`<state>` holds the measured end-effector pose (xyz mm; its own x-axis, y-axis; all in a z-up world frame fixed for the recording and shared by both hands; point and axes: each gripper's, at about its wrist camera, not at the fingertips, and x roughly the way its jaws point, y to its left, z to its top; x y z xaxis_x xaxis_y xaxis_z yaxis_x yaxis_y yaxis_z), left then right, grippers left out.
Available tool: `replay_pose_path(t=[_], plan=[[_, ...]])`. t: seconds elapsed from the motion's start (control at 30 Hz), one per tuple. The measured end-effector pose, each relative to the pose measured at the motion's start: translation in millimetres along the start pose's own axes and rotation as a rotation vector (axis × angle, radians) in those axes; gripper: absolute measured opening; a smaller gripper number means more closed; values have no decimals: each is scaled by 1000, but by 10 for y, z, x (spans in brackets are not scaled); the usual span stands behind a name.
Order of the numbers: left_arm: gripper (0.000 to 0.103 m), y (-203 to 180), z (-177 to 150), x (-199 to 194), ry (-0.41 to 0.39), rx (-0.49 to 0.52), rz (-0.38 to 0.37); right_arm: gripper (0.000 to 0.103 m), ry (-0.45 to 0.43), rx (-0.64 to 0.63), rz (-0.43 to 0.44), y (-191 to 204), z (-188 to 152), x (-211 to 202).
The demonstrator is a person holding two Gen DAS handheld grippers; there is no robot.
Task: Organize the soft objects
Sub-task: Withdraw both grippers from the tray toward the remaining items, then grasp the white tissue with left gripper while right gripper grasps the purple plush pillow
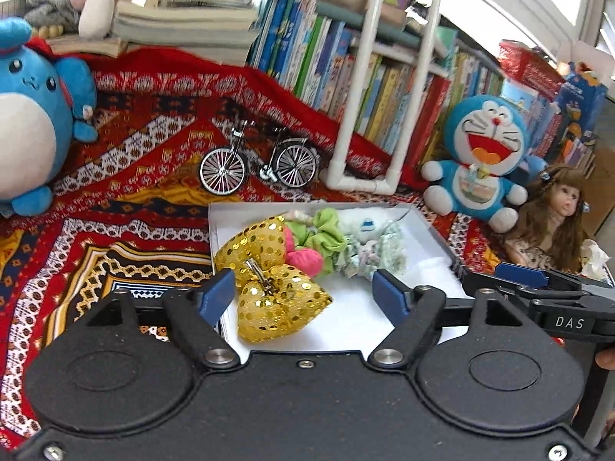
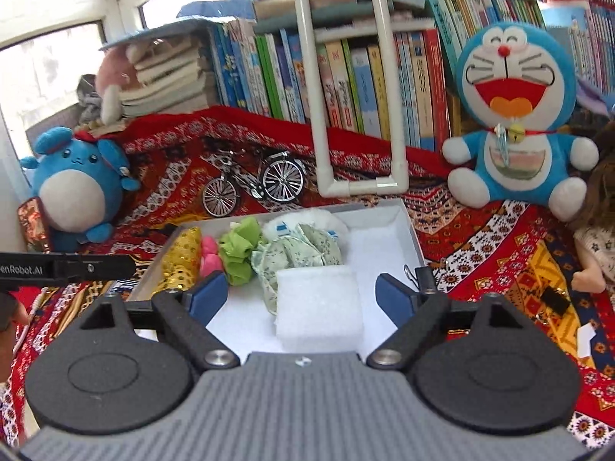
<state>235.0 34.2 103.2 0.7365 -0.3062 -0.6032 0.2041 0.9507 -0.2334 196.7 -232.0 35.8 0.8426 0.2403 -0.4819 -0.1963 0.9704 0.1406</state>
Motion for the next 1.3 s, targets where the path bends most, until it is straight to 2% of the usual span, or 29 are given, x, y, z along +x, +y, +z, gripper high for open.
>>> replay_pose_path(t=[0.23,0.6,0.8,0.83,0.9,0.97,1.13,1.3], plan=[[82,-61,-142,-455,-56,71,23,99,-43,-45,15,-4,-98,-371],[81,299,-677,-954,-93,-5,25,101,-79,-47,-17,-256,-475,-795],[75,402,-986,-1056,-75,32,58,101,-87,-39,-48,-419,-713,-919],[72,405,-1034,-1057,-69,41,62,101,-85,-36,-53,-450,-759,-932],[61,397,-1131,-1040,-53,68,63,101,-78,-32,-65,-513,-845,-954],[45,381,-1224,-1013,-33,100,65,101,-71,-31,-72,-576,-928,-978],[32,285,-1392,-910,-2,154,50,95,-58,-35,-69,-671,-1088,-1047],[25,234,-1451,-768,25,169,37,87,-36,-54,-63,-677,-1199,-1067]])
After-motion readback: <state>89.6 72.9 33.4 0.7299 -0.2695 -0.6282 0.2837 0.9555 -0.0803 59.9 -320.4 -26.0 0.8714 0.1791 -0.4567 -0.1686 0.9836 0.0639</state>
